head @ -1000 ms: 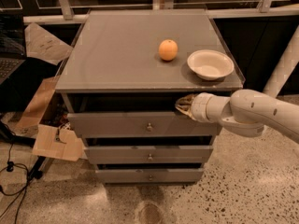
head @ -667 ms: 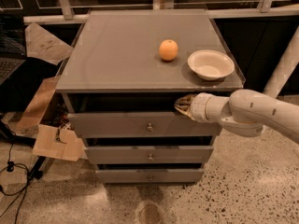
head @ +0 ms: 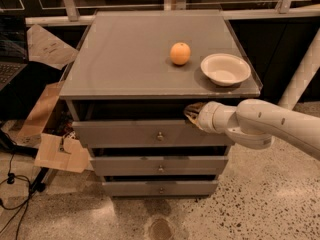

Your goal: Open top drawer

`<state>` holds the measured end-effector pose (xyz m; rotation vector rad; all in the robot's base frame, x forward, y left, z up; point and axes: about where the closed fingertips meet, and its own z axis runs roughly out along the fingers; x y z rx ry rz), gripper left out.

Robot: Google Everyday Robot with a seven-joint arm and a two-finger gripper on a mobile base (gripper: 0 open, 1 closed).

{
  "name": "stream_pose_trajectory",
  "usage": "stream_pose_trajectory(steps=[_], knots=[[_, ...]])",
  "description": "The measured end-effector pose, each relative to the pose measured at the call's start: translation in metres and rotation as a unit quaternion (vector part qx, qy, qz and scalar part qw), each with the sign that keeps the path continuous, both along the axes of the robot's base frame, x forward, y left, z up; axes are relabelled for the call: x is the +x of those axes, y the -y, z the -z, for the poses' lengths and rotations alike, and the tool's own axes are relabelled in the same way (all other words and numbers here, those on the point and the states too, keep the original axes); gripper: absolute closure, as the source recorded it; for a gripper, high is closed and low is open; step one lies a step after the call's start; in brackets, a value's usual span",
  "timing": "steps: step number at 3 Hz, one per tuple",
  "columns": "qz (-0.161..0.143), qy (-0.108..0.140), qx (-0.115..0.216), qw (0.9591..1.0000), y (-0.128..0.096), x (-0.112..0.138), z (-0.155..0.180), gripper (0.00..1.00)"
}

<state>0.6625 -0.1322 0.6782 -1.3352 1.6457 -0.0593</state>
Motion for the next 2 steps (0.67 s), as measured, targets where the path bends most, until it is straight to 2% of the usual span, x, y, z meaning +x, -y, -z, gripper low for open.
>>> stream_pose_trajectory(steps=[1,2], knots=[[0.0,0.0,0.0,1.0,-0.0001,0.0005,-0.002,1.0],[-0.005,-0.011,-0.006,0.9999,0.0,-0.0023,-0.0003,1.0]])
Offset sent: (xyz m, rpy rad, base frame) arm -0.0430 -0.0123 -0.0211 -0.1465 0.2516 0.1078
